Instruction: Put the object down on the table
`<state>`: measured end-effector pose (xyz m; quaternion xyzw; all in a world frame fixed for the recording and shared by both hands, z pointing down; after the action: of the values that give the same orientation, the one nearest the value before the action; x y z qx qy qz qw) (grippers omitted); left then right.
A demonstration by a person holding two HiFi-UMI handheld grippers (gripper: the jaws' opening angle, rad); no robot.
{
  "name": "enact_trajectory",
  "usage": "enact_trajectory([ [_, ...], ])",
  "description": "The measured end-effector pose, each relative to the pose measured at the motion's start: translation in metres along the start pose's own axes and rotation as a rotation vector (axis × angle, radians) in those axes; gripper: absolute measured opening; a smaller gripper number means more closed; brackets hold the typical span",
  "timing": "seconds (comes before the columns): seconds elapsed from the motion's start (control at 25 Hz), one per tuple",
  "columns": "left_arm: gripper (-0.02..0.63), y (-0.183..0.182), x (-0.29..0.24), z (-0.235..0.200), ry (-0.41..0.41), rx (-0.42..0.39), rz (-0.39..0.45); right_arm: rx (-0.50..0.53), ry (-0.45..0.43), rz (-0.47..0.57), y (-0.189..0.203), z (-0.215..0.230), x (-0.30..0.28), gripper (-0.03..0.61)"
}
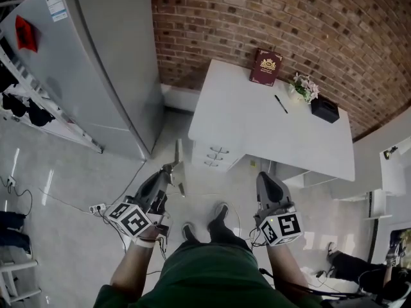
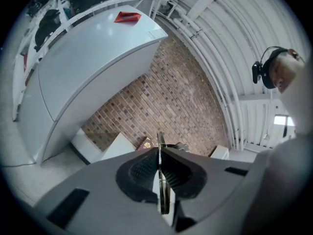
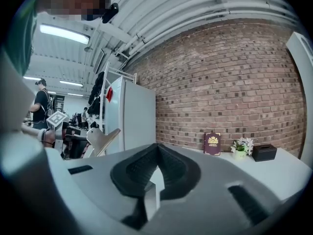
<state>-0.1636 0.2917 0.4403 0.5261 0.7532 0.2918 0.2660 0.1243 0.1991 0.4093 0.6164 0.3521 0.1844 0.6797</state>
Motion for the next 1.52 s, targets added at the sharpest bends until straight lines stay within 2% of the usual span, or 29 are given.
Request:
enact_trajectory([
  [0.16, 0.014, -0.005, -0.008, -0.008, -0.018, 0.005, 0.028, 0.000, -0.051, -0.004, -0.002, 0.005, -0.030, 0.003],
  [0.36, 0.014, -0.024, -0.024, -0.015, -0.091, -0.014, 0.050, -0.006, -0.127, 0.029, -0.018, 0.019, -0.078, 0.003],
  [0.64, 0.014, -0.048, -0.090, -0.010, -0.150, -0.042, 0.085, -0.056, -0.210, 0.037, -0.028, 0.077, -0.146, 0.003],
  [0.8, 0.014, -0.051, -0.125, -0.012, -0.148, -0.030, 0.126, -0.091, -0.247, 0.026, -0.031, 0.109, -0.179, 0.003],
  [0.96, 0.015, -0.056, -0.149, -0.007, -0.196, -0.031, 0.089, -0.103, -0.266, 0.008, -0.029, 0.129, -0.201, 0.003],
  [1.2, 0.014, -0.068, -0.182, -0.025, -0.221, -0.025, 0.062, -0.130, -0.245, -0.021, -0.023, 0.152, -0.227, 0.003],
  [1.36, 0.014, -0.081, -0.210, -0.048, -0.189, -0.021, 0.029, -0.137, -0.190, -0.034, -0.024, 0.164, -0.241, 0.003],
  [1.52, 0.014, -0.096, -0.254, -0.075, -0.107, -0.015, -0.024, -0.133, -0.089, -0.045, -0.027, 0.182, -0.256, 0.003],
])
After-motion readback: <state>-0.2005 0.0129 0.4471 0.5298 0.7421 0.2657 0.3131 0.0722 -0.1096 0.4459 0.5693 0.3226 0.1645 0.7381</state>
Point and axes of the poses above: the fingertips, and each gripper's own axes: x backward along the fingers, z to its right, y out of its underside, the point moved 4 cm from there along x, backward along the fingers, and after that the axes turned 7 degrees about -z, right-handed, at the moved point
